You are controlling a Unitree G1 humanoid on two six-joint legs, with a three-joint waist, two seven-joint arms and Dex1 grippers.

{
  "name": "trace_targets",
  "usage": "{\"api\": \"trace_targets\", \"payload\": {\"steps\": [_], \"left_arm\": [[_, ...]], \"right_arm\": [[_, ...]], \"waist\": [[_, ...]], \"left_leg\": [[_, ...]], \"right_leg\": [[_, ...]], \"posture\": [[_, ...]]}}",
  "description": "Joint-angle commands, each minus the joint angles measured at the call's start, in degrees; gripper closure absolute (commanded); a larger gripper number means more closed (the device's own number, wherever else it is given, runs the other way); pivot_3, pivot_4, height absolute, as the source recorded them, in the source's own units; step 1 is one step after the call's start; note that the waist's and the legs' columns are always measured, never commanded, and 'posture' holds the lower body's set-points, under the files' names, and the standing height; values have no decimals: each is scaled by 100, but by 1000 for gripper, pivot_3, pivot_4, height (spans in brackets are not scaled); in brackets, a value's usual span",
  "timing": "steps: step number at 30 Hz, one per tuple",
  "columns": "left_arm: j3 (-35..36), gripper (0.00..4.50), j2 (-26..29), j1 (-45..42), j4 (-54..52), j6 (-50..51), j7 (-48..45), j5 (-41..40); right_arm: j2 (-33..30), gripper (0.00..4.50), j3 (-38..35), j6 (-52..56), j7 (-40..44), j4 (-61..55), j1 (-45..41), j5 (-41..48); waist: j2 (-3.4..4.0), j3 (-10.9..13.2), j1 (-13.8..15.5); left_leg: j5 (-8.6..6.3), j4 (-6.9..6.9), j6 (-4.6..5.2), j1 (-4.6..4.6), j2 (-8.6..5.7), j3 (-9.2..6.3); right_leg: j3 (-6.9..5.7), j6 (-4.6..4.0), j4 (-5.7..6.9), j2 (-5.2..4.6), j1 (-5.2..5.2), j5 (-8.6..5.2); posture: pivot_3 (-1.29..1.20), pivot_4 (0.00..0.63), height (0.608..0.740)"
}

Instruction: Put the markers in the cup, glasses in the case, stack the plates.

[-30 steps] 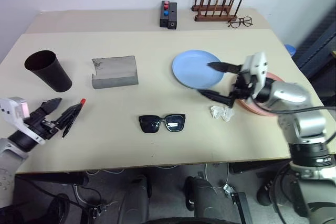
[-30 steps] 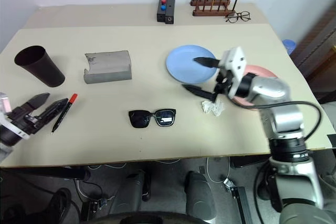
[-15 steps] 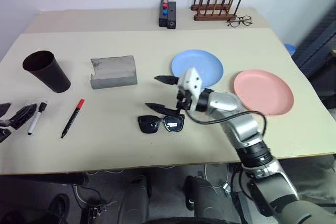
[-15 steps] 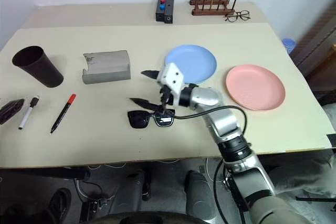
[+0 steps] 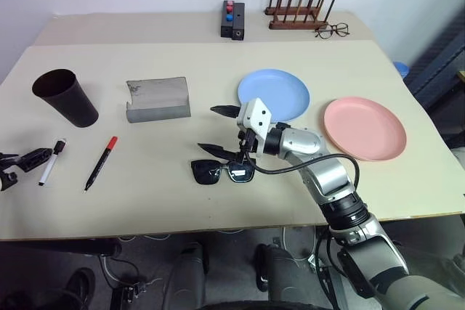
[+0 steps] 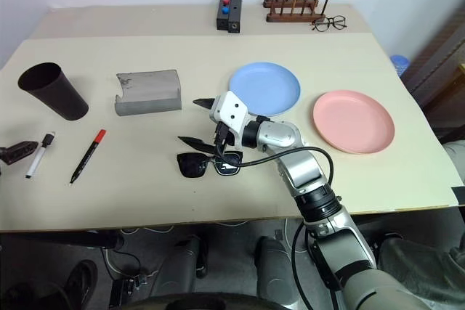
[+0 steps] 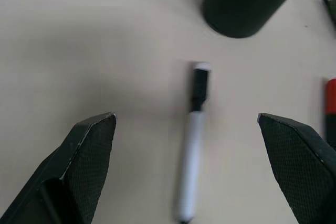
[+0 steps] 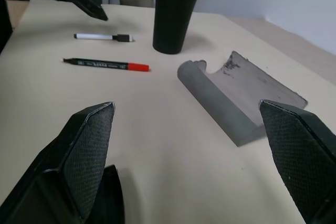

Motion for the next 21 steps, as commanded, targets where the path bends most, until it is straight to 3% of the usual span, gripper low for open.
{"api": "trace_targets", "payload": {"steps": [1,7,14,21], "left_arm": [[-757,41,496,-720,694,236,-348,442],[-2433,41,838,-2619,2163,409,-1403,1348],[-3572,41,884,-3124,2302,692,-2408,2017],[-3882,41,714,-3243,2560,427,-2702,2387]], "right_arm": [[67,0,-36,-159,-118,-206,31,-70],[-32,0,-165,-139,-27,-145,-87,-26],[23,0,-207,-130,-190,-218,20,-85],[15,0,-210,44,-288,-555,226,-50]], "waist": [[0,0,-3],[-4,-1,29],[-4,1,9],[-4,2,18]], "left_leg": [[3,0,2,0,0,0],[15,3,3,-1,-1,-2],[16,-1,5,-4,2,-2],[17,5,7,-4,3,-4]], "right_leg": [[0,12,5,1,-1,6],[-1,16,11,6,0,7],[-1,16,12,7,-6,6],[0,16,17,6,-5,5]], "posture": [[0,150,740],[0,150,740],[0,150,740],[0,150,740]]}}
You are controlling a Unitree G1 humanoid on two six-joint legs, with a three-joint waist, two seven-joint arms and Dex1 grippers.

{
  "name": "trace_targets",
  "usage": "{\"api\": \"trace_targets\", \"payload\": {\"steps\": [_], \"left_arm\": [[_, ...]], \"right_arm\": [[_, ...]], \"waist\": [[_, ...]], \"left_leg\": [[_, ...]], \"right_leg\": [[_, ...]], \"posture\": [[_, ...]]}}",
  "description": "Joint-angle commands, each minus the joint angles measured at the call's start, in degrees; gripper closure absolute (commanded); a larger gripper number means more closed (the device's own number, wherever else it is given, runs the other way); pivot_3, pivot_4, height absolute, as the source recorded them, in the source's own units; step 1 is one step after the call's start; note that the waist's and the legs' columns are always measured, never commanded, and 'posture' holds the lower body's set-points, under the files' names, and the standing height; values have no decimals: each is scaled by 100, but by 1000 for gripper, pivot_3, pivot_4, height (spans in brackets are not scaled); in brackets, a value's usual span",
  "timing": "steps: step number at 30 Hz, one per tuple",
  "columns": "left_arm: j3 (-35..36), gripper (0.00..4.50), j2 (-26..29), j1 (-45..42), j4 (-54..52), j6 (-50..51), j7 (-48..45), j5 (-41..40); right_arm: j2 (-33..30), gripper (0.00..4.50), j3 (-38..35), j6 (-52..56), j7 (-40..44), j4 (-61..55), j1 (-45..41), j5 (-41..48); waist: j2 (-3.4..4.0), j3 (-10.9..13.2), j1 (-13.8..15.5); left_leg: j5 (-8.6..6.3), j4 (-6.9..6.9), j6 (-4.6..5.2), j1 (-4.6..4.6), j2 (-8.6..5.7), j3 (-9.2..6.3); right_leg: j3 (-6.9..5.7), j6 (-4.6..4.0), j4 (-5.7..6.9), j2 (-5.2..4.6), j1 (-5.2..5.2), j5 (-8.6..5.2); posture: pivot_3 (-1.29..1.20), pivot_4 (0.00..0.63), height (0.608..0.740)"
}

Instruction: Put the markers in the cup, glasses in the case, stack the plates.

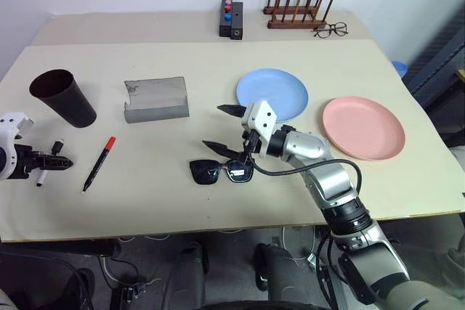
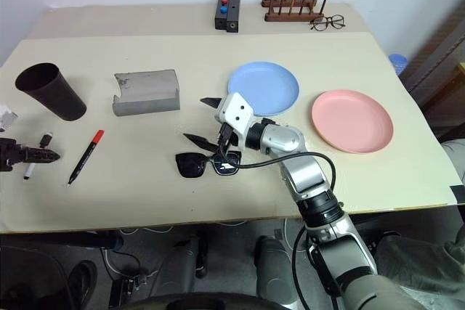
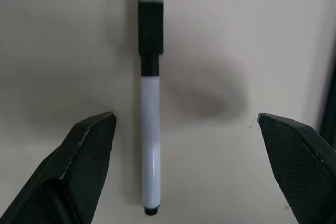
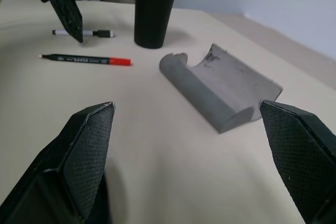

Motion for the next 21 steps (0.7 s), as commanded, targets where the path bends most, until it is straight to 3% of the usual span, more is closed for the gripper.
{"api": "trace_targets", "payload": {"steps": [1,3,10,16,21], "left_arm": [[-201,41,36,-205,182,-126,-225,321],[-307,780,-10,-351,374,-152,-267,472],[-294,4305,-176,-274,165,23,-406,600],[186,4453,323,378,-665,357,-564,324],[1361,4453,846,1966,-2254,830,-551,-234]], "right_arm": [[-17,0,-85,3,-2,-279,-98,58],[-81,0,-99,-33,48,-210,-173,28],[-152,0,-127,-45,67,-156,-197,-2],[-73,0,-123,-137,-12,-99,-205,-41],[-34,0,-113,-228,-20,-50,-211,-59]], "waist": [[-1,0,2],[0,0,3],[0,0,20],[1,0,-5],[0,0,-37]], "left_leg": [[0,1,0,1,0,0],[0,3,0,0,0,-1],[0,3,1,0,0,-1],[1,4,1,2,0,-2],[1,2,1,0,2,-2]], "right_leg": [[0,-3,2,0,0,-2],[0,-16,4,0,0,-9],[0,-12,6,-1,2,-9],[0,-12,11,-3,1,-10],[1,-11,24,-4,-9,-10]], "posture": [[0,150,740],[0,150,740],[0,150,740],[0,150,740],[0,150,740]]}}
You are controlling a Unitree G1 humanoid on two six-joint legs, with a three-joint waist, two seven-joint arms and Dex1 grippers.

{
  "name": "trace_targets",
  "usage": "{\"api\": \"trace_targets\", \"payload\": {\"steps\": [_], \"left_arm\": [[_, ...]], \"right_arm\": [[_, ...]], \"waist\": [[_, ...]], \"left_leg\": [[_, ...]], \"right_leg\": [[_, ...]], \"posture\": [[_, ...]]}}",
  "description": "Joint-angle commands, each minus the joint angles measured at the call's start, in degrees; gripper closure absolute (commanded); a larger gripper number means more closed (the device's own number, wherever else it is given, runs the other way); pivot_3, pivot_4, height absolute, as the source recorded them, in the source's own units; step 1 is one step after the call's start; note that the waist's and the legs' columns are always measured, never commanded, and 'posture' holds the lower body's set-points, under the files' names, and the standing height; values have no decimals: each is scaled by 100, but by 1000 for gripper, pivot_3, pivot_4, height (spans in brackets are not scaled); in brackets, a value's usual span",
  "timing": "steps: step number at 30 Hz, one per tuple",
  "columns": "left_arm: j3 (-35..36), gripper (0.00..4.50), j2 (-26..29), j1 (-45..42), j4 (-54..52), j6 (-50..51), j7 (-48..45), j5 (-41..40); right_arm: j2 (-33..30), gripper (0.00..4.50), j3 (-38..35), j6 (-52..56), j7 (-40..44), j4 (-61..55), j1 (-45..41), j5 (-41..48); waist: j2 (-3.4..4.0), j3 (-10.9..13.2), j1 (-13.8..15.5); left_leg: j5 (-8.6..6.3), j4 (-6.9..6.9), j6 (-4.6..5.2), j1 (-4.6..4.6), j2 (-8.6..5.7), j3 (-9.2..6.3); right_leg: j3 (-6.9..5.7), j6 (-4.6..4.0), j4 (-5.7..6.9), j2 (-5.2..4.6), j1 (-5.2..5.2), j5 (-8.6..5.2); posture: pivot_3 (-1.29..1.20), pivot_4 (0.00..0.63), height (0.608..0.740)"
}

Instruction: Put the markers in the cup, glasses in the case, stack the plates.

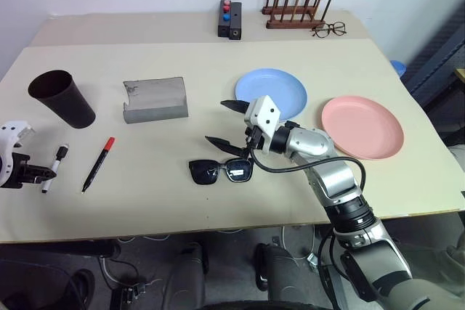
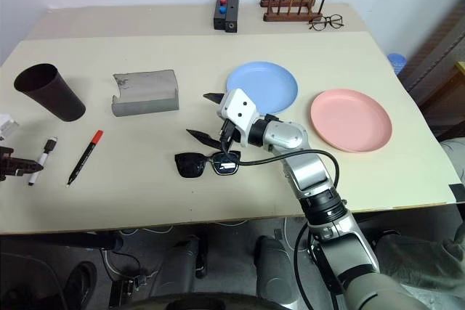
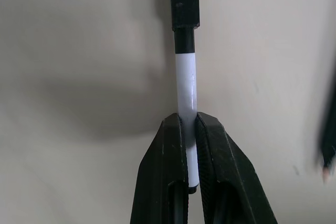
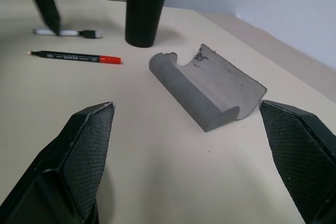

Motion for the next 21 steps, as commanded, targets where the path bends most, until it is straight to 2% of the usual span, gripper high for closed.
{"api": "trace_targets", "payload": {"steps": [1,3,5,8,11,15,18,21], "left_arm": [[1054,4453,476,1086,-1202,314,75,-345],[2368,4453,151,2026,-2058,224,102,-567],[3341,4453,-213,2782,-2760,43,338,-533],[4472,4453,-979,3158,-3517,-648,383,-908],[5306,4453,-1765,3005,-3916,-1692,438,-1441],[5668,4453,-2302,2462,-3872,-2220,964,-1955],[5570,4453,-2425,1831,-3587,-2727,1369,-2161],[5292,4453,-2363,984,-2911,-3288,1598,-2251]], "right_arm": [[47,0,-36,-188,-15,-97,-48,1],[62,0,-48,-227,4,-48,-70,19],[87,0,-54,-261,29,9,-108,47],[120,0,-40,-320,76,94,-166,56],[146,0,-33,-382,126,203,-235,47],[184,0,-27,-473,166,361,-313,26],[226,0,-83,-566,161,477,-402,47],[184,0,-278,-492,413,324,-394,431]], "waist": [[0,0,-12],[2,2,-4],[5,3,5],[3,2,37],[-4,-2,46],[-2,-1,39],[-4,-2,43],[-11,-6,55]], "left_leg": [[0,1,0,-2,2,0],[0,-2,-1,-2,3,3],[1,-1,-4,-1,5,2],[-1,-2,-9,0,6,2],[-8,2,-20,0,6,2],[2,5,-7,2,6,-1],[3,6,-6,9,5,-1],[6,13,-8,10,5,-9]], "right_leg": [[1,-1,3,0,-4,0],[4,-11,7,-2,-12,-5],[2,-21,16,-4,-17,-12],[-1,-37,15,-5,-17,-20],[-3,-39,13,-5,-14,-21],[-3,-38,19,-1,-5,-20],[-3,-35,20,2,4,-19],[-7,-29,23,6,11,-16]], "posture": [[0,150,740],[0,150,740],[0,150,740],[0,150,740],[0,150,740],[0,150,740],[0,150,740],[0,150,740]]}}
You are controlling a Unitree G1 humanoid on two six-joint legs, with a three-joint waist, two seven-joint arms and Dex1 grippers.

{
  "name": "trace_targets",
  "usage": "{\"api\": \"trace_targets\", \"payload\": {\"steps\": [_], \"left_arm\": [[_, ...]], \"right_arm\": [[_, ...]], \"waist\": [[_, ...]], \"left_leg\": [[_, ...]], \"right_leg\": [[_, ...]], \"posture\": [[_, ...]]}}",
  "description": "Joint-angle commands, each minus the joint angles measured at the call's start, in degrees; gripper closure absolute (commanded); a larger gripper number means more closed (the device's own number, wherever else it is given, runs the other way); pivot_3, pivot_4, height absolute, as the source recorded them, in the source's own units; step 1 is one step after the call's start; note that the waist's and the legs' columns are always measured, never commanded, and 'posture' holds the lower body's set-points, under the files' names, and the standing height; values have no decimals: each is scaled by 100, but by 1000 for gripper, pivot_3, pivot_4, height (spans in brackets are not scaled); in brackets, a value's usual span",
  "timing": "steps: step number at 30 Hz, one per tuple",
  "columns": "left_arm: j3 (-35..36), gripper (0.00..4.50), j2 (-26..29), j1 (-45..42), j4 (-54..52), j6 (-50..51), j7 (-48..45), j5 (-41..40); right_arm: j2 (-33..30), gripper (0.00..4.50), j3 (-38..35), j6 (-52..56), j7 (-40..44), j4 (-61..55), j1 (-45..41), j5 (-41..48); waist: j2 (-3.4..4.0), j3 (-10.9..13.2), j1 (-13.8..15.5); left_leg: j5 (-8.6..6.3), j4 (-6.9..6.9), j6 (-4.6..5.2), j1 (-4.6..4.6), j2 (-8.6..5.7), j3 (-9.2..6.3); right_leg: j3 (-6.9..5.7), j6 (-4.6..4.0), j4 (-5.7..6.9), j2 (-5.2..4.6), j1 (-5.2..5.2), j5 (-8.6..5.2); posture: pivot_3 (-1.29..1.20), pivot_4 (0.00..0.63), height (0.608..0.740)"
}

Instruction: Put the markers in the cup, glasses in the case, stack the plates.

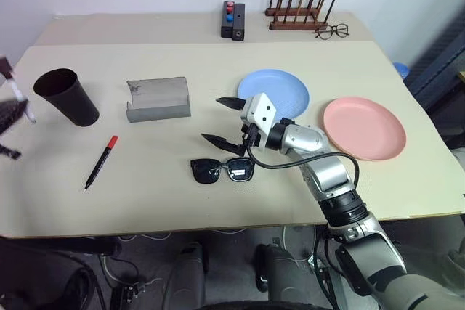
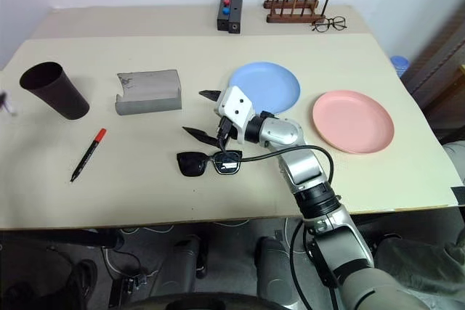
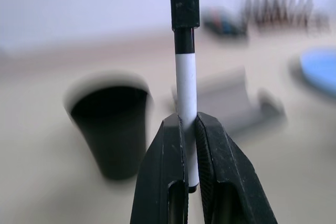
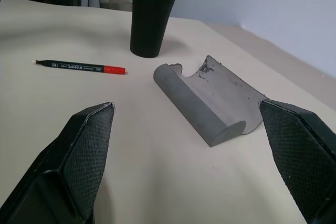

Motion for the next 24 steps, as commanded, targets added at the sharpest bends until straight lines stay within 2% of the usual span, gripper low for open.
{"api": "trace_targets", "payload": {"steps": [1,4,8,10,14,18,24], "left_arm": [[-170,4453,183,-713,650,-664,284,-160],[-424,4453,177,-1148,1350,-1618,320,35],[-759,4453,135,-2069,2923,-2731,784,260],[-855,4453,17,-2518,3558,-2932,732,110],[-1192,4453,2,-3057,4605,-3624,828,332],[-1636,4453,23,-3161,5379,-4132,935,677],[-2067,4453,105,-3080,5774,-4489,1111,962]], "right_arm": [[-7,0,-292,-48,250,-282,-116,464],[-18,0,-362,49,297,-403,-79,623],[-41,0,-417,147,177,-582,26,664],[-75,0,-410,193,148,-692,103,646],[-119,0,-432,331,80,-895,232,643],[-139,0,-431,437,21,-1063,319,652],[-150,0,-426,493,-41,-1128,368,620]], "waist": [[0,0,3],[1,1,-20],[1,1,-13],[-1,-1,-3],[-3,-2,-2],[-2,-1,-15],[-3,-1,-11]], "left_leg": [[0,1,0,3,-1,0],[0,0,0,12,-1,3],[0,-4,0,22,2,0],[0,-3,0,25,2,1],[0,0,0,25,1,1],[0,-3,0,29,1,2],[0,-5,0,30,2,2]], "right_leg": [[0,8,-1,0,7,4],[1,16,-2,-1,14,7],[-1,19,5,5,16,8],[0,21,3,5,22,8],[-1,23,0,5,28,7],[0,23,2,5,28,7],[-1,23,2,5,28,7]], "posture": [[0,150,740],[0,150,740],[0,150,740],[0,150,740],[0,150,740],[0,150,740],[0,150,740]]}}
